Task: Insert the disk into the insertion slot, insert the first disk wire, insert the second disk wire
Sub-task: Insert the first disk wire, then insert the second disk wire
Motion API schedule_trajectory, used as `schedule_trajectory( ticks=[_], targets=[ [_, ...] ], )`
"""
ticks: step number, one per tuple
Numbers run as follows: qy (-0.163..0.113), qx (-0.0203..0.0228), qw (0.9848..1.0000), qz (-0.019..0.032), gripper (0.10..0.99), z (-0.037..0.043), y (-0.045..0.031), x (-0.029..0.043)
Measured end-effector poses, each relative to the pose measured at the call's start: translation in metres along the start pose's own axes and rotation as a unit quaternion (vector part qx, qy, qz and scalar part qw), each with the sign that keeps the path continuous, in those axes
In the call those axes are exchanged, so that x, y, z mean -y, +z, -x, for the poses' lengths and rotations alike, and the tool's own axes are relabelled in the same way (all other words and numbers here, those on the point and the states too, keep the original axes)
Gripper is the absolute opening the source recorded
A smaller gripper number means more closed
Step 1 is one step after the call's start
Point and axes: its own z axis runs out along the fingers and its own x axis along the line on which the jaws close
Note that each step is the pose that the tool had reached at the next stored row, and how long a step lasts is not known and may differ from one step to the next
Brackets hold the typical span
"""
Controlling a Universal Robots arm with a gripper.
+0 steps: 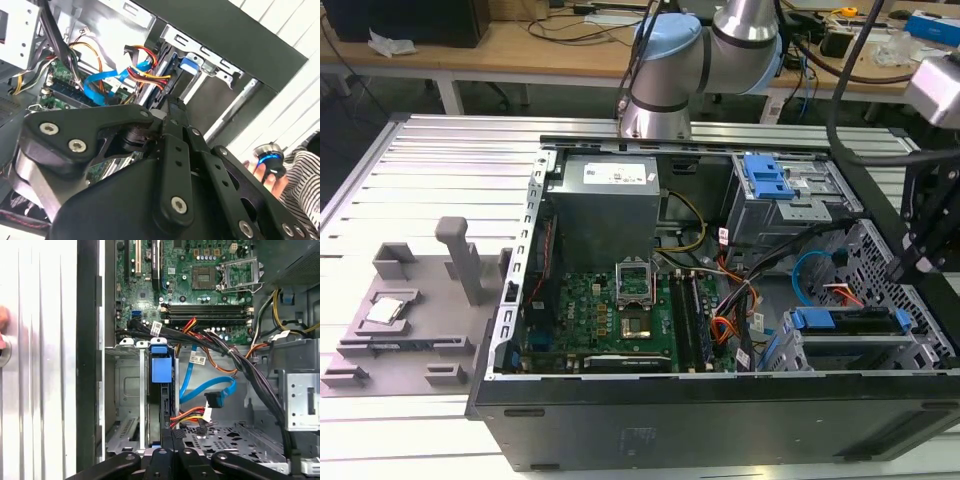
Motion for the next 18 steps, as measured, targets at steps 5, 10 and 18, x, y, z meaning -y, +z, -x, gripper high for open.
schedule_trajectory(
  ticks=[5, 10, 18],
  targets=[
    [0.000, 0.0000, 1.0000, 0.0000, 0.106, 0.0000, -0.0004, 0.0000],
    [0.000, 0.0000, 1.0000, 0.0000, 0.173, 0.0000, -0.0006, 0.0000],
    [-0.001, -0.0001, 1.0000, -0.0001, 0.302, 0.0275, 0.0028, -0.0086]
  ],
)
